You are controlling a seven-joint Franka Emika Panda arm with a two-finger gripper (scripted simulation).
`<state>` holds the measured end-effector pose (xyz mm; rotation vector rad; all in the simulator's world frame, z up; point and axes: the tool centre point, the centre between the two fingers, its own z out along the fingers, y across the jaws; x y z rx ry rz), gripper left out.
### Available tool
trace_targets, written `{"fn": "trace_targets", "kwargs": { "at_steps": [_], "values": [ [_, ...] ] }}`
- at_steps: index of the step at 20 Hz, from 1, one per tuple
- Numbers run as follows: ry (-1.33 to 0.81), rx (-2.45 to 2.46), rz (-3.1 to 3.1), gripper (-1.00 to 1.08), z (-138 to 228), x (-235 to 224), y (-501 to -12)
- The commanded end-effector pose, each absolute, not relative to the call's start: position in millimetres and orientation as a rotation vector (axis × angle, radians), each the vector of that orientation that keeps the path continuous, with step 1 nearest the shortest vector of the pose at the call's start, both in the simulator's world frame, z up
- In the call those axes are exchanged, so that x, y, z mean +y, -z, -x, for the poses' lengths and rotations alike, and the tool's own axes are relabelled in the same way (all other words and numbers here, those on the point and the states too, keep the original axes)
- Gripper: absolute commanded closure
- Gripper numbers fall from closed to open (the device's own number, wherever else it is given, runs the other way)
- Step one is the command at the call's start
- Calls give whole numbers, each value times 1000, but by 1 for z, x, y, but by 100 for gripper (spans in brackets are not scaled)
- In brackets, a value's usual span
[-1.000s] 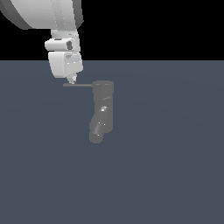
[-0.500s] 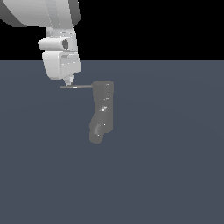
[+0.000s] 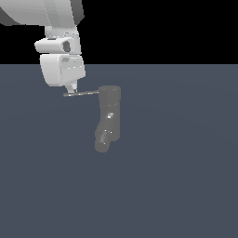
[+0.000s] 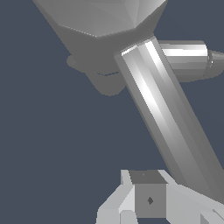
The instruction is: Turn on the faucet by rotating a designated handle.
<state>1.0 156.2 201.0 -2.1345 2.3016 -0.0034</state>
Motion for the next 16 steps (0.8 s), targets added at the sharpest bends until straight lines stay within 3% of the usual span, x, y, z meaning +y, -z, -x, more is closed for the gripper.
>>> {"fn": "trace_targets", "kwargs": {
  "at_steps": [1,16],
  "values": [
    [0,2296,2144,108,9,160,-201],
    [5,2303,2135,108,40,142,-201]
  ]
}}
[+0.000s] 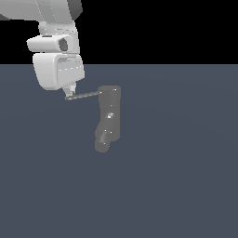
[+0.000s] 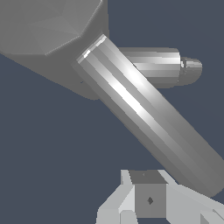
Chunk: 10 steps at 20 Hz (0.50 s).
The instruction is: Turn on the faucet by rotating a designated handle.
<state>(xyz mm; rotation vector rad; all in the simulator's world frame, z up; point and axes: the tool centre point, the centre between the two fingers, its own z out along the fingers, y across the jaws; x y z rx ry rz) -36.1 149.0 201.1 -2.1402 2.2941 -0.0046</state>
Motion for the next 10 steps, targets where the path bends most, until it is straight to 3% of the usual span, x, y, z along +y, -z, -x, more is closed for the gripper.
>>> {"fn": "trace_targets", "kwargs": {
  "at_steps": [1,10],
  "values": [
    [4,2302,2136,108,43,140,-201],
    [2,2300,2139,108,67,121,-201]
  ]
}}
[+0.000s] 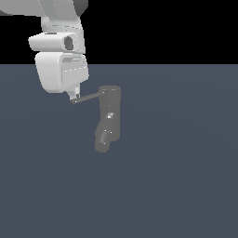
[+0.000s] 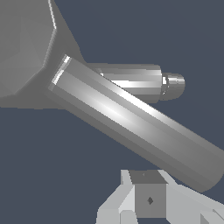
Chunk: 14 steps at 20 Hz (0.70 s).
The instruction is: Turn on the faucet by rotating a designated handle.
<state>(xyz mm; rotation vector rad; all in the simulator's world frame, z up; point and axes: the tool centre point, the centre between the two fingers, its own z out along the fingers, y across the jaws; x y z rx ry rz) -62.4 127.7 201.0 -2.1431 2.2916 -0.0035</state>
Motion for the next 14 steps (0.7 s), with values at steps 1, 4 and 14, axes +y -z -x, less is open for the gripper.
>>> {"fn": "trace_targets", "kwargs": {
  "at_steps": [1,4,14],
  "values": [
    [2,2300,2139,108,70,118,-201],
    [2,2299,2140,108,78,112,-201],
    [0,2297,2143,108,105,90,-201]
  ]
}}
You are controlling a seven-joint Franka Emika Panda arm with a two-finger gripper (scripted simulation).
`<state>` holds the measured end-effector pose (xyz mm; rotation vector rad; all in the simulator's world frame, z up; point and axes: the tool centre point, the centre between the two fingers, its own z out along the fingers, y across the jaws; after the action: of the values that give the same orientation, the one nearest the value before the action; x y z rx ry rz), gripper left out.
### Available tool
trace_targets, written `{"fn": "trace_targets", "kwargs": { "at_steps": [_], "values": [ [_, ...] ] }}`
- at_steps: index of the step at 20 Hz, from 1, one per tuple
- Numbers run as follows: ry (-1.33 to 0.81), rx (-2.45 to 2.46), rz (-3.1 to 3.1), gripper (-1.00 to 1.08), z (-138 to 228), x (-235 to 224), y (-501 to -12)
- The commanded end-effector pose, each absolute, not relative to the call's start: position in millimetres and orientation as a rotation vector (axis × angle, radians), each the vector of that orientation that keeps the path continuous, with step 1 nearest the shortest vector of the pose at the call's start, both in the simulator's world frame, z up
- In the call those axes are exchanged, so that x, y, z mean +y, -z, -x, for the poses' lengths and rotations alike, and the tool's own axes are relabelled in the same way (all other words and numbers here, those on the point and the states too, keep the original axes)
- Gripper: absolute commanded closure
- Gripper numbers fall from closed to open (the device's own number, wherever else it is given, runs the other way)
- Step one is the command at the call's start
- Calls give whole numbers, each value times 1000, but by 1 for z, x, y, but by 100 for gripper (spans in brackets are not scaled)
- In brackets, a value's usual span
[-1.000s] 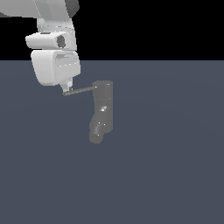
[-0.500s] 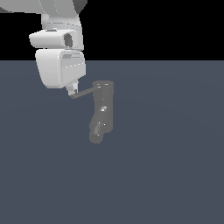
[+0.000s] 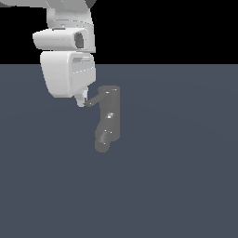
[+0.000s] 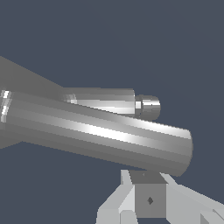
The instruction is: Turn on the faucet by rotating a designated handle.
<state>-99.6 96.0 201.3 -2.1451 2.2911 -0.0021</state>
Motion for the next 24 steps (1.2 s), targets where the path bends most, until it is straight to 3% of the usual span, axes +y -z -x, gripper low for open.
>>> {"fn": "trace_targets", "kwargs": {
  "at_steps": [1,21,24],
  "values": [
    [0,2297,2143,108,105,90,-201],
    [0,2297,2143,108,109,-18,-201],
    [3,2267,2174,108,106,-2,-201]
  ]
}}
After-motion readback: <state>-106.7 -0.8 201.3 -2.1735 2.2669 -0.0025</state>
